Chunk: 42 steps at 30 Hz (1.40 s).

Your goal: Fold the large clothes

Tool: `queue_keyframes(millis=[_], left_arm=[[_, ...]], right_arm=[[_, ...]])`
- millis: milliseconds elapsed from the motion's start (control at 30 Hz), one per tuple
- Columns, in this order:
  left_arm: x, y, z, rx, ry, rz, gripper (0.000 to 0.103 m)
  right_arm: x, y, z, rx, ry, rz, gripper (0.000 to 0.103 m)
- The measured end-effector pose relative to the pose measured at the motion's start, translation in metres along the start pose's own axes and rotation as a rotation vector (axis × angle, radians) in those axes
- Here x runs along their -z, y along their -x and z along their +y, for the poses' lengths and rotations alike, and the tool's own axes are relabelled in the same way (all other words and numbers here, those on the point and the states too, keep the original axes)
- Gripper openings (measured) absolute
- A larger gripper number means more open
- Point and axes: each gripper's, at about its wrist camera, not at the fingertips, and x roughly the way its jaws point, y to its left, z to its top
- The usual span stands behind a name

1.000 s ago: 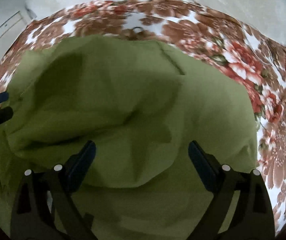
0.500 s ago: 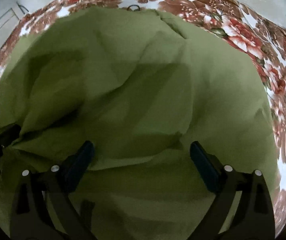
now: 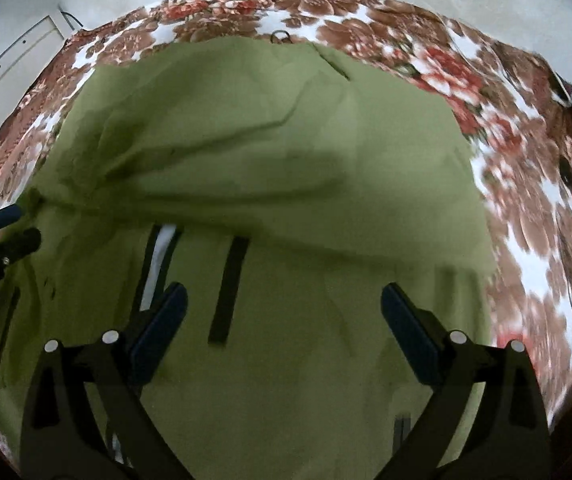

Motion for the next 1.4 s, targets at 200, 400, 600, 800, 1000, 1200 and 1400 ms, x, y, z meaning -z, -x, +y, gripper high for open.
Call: queue_keyframes(millis=[200,400,600,800,1000,1200,1400], left_arm=[[0.047,0.041,0.006,-0.018,0.009,-0.001,0.091],[0.118,0.087,0.024,-0.074,0.111,-0.006,0.091],[0.207,0.141,0.047,-0.176,0.205,0.041,0.091],[0.263,0.186,0.086,-0.233,0.28,0.052,0.091],[0.3,0.198,0.133,-0.219,0.367,0.062,0.091],[0.316,0.187,0.143,-0.149,0.411,0.042,0.091],[0.316,0.168,0.138,-0.035,0.507,0.005,0.091]], right_arm=[[0.039,0.027,0.003,-0.02,-0.009,-0.02,0.096],[0.1,0.057,-0.022,-0.016,0.0,-0.021,0.096],[0.167,0.085,-0.06,0.03,-0.007,0.034,0.096],[0.243,0.104,-0.104,0.103,-0.084,0.106,0.096],[0.314,0.11,-0.132,0.138,-0.251,0.167,0.096],[0.336,0.117,-0.129,0.142,-0.345,0.168,0.096],[0.344,0.107,-0.126,0.144,-0.369,0.179,0.096]])
